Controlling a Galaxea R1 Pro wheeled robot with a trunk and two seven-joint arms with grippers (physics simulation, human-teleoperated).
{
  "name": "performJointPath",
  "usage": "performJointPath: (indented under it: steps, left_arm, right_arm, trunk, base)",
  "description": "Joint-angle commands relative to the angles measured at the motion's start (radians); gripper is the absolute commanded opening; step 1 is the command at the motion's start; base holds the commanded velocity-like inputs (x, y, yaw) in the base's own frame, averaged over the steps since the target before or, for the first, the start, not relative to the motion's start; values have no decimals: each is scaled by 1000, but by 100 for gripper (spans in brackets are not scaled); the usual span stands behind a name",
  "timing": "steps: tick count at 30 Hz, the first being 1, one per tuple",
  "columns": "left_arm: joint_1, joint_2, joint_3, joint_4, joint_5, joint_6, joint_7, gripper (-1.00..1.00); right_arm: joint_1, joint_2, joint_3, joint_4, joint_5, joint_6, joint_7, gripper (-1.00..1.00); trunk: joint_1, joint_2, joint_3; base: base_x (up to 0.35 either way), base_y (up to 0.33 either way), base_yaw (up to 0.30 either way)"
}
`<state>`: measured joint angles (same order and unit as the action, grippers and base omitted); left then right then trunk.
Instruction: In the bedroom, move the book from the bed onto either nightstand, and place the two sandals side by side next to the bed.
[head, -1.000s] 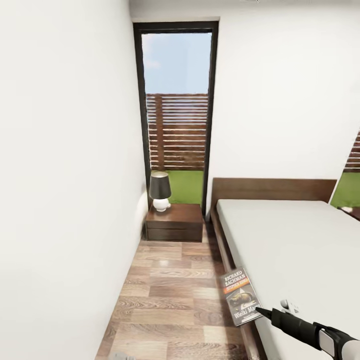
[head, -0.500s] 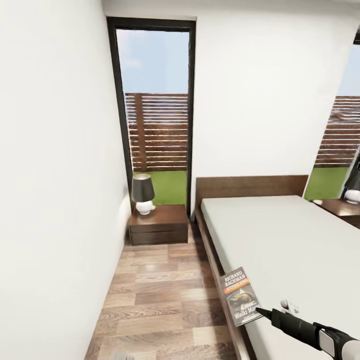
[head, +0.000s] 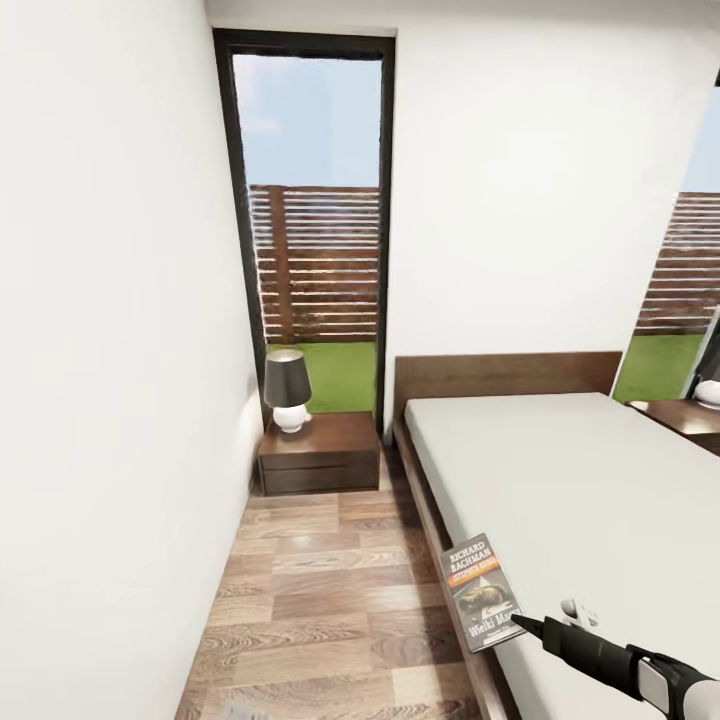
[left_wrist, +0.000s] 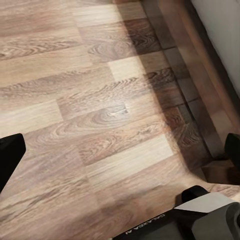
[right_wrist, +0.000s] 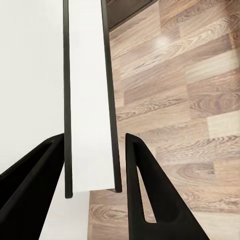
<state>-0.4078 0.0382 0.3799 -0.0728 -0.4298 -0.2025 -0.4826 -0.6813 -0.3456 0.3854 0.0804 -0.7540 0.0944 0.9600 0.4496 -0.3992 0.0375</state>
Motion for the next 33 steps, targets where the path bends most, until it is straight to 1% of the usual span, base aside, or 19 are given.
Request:
performJointPath:
  steps: [1,5,8,22,29,33]
  left_arm:
    - [-1,0,8,1,-11,-5,-2,100]
    - [0,0,8,1,-10,-5,-2,100]
    - [0,0,8,1,-10,-5,-2,100]
    - [-1,0,8,1,-10,-5,-2,100]
    - [-1,0,8,1,-10,-5,-2,100]
    - [-1,0,8,1,-10,-5,-2,100]
  right_arm:
    - [-1,0,4,2,-11,10,5,-100]
    - [-1,0,4,2,-10,10,5,-100]
    - [0,0,4,2,-10,10,6,-100]
    - [0,0,4,2,-11,10,8,-100]
    - [-1,0,4,2,-11,10,8,-100]
    - [-1,0,4,2,-11,10,8,-100]
  trunk:
    - [0,-1,0]
    - [0,-1,0]
    - [0,-1,0]
    - [0,-1,0]
    - [0,-1,0]
    - [0,-1,0]
  base:
    - [9,4,39]
    - [11,2,33]
    - [178,0,8]
    - [313,0,2]
    - [326,0,196]
    - [325,0,54]
